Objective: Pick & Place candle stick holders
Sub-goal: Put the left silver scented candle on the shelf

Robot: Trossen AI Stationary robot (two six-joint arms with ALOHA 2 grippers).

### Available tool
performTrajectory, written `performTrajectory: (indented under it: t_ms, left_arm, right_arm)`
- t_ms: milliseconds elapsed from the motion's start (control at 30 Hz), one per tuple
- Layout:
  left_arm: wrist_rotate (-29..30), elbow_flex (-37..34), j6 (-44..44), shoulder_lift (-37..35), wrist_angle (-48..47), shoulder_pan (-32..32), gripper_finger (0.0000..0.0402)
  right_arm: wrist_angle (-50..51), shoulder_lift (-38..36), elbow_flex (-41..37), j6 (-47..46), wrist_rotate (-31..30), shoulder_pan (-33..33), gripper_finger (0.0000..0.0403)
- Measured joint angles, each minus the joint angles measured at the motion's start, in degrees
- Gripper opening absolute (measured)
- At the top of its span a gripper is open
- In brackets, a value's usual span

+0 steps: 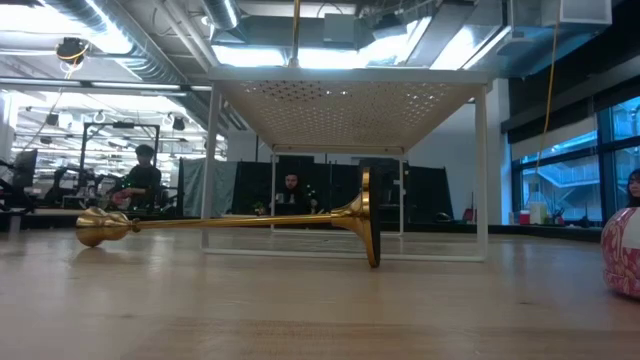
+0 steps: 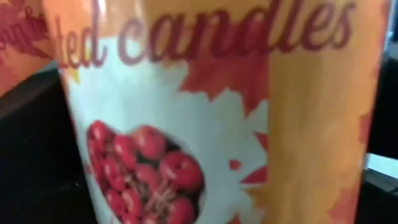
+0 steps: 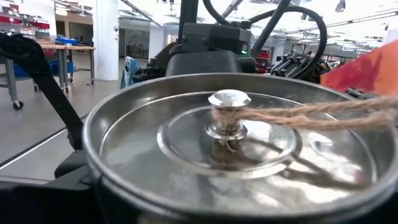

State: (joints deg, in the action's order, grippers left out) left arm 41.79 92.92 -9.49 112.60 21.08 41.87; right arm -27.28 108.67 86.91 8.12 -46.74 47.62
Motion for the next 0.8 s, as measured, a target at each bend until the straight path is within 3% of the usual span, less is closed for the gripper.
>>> performTrajectory:
  t_ms: [300, 500, 800]
  left_arm:
    - [9.8, 0.3, 5.5, -0.1, -4.5, 0.2, 0.0397]
    - [11.4, 0.3, 5.4, -0.3, -5.3, 1.4, 0.0399]
    - [21.3, 0.5, 7.2, -0.7, -9.0, 6.3, 0.04]
  right_arm:
    - [1.0, 0.2, -0.2, -0.8, -4.9, -0.1, 0.0347]
    - [1.2, 0.2, -0.2, -0.5, -5.3, 0.2, 0.0347]
    - [-1.5, 0.3, -0.2, 6.2, -15.4, 2.9, 0.0347]
